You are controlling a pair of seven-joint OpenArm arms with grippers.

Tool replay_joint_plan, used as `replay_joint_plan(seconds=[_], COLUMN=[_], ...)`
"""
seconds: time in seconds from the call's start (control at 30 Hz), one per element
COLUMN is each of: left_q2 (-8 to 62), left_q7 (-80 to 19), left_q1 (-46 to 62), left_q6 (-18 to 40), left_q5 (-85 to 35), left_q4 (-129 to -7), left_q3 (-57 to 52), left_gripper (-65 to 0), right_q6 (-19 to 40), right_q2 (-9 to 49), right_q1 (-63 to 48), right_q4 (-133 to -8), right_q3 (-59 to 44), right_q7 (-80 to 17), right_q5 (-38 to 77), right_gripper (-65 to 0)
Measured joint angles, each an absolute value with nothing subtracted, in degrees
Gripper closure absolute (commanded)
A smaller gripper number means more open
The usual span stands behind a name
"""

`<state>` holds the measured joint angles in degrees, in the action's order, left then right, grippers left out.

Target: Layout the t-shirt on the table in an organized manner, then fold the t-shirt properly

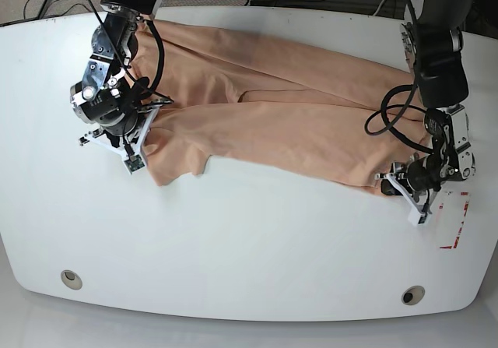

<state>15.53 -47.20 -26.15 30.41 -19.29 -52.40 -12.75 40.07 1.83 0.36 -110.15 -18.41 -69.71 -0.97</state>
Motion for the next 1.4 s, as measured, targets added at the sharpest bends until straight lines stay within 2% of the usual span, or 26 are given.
replay_joint_plan(seconds=[0.67,1.07,1.13,1.37,1.4], left_q2=[16.5,20.4,20.9,20.8,20.6], left_q7=[-56.6,-64.3,-65.2,-67.7,-67.7], left_q1=[-26.2,-26.0,-25.5,-19.1,-17.6], left_q6=[30.5,32.6,32.6,32.9,32.8], left_q5=[-19.7,-26.0,-26.0,-26.2,-26.2], left_q4=[-65.4,-71.4,-71.7,-72.7,-73.3], left_q3=[-17.4,-17.4,-17.6,-17.4,-17.4], left_gripper=[-3.6,-4.7,-7.6,-26.8,-27.6], right_q6=[40.1,40.1,40.1,40.1,40.1], right_q2=[1.4,1.4,1.5,1.5,1.5], right_q1=[2.5,3.1,3.0,3.0,3.0], right_q4=[-110.2,-110.2,-110.2,-110.2,-110.2], right_q3=[-18.4,-18.3,-18.4,-18.4,-18.4], right_q7=[-70.1,-70.2,-70.2,-70.1,-70.3], right_q5=[-0.9,-0.9,-1.0,-1.1,-1.1], right_gripper=[-0.5,-0.5,-0.5,-0.5,-0.5])
